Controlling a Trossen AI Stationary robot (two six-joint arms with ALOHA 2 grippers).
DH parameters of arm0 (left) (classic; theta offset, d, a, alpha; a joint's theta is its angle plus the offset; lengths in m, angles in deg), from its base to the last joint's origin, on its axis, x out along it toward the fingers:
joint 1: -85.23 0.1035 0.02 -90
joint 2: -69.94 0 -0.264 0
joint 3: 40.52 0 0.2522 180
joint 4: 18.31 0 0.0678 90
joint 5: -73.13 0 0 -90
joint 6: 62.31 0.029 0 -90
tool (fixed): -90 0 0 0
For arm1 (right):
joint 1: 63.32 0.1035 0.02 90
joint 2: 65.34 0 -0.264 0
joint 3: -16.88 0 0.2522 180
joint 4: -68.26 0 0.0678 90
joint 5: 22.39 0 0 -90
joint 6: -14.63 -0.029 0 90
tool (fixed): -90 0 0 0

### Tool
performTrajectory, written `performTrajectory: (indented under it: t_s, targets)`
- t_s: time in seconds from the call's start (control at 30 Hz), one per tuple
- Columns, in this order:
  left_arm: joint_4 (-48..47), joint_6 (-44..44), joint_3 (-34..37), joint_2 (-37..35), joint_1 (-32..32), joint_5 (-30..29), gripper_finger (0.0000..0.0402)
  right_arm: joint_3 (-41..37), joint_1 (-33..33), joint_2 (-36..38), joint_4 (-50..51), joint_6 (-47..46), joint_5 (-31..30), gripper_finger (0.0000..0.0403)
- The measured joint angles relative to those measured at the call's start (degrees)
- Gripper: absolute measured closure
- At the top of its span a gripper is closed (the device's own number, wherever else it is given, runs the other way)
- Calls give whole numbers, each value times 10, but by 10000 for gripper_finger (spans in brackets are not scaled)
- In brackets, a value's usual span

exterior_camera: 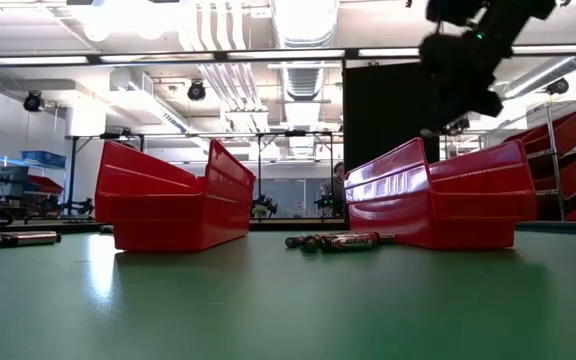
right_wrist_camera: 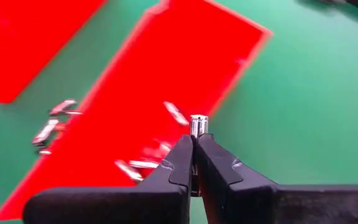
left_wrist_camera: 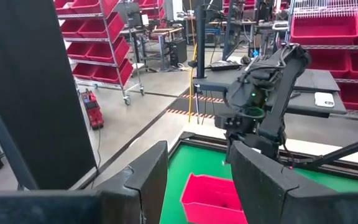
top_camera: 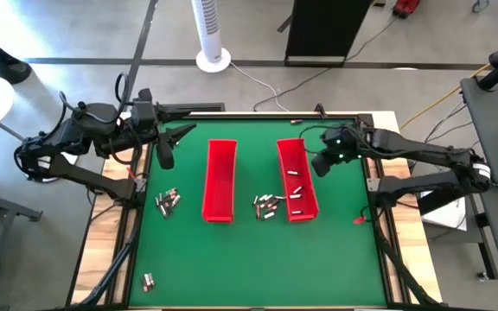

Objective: Sort batteries
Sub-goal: Put the silver battery into the right red bin

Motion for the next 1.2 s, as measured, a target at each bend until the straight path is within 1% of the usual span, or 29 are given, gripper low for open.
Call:
performTrajectory:
  t_s: [0.13, 0.27, 0.37, 0.47, 0.63, 0.67, 0.83, 1.03, 1.2]
  targets:
    - [0, 0, 0, 0, 0, 0, 246, 30, 48, -50, -21, 32, 0, 390]
    - [0, -3, 0, 0, 0, 6, 246, 45, 81, -121, -18, 93, 0, 390]
    - [0, -7, 0, 0, 0, 19, 246, 47, 93, -180, -24, 134, 15, 390]
    - [0, -12, 0, 0, 0, 20, 246, 45, 103, -239, -42, 163, 28, 390]
    - [0, -16, 0, 0, 0, 21, 246, 48, 107, -315, -70, 195, 26, 390]
    - [-1, -17, 0, 0, -1, 21, 246, 49, 107, -327, -68, 197, 14, 390]
    - [-3, -22, 0, 0, -3, 33, 246, 64, 107, -350, -71, 213, 10, 390]
    - [-3, -24, 0, 0, -3, 33, 246, 86, 105, -354, -74, 213, 24, 390]
    - [-3, -24, 0, 0, -3, 33, 246, 85, 106, -357, -73, 227, 23, 390]
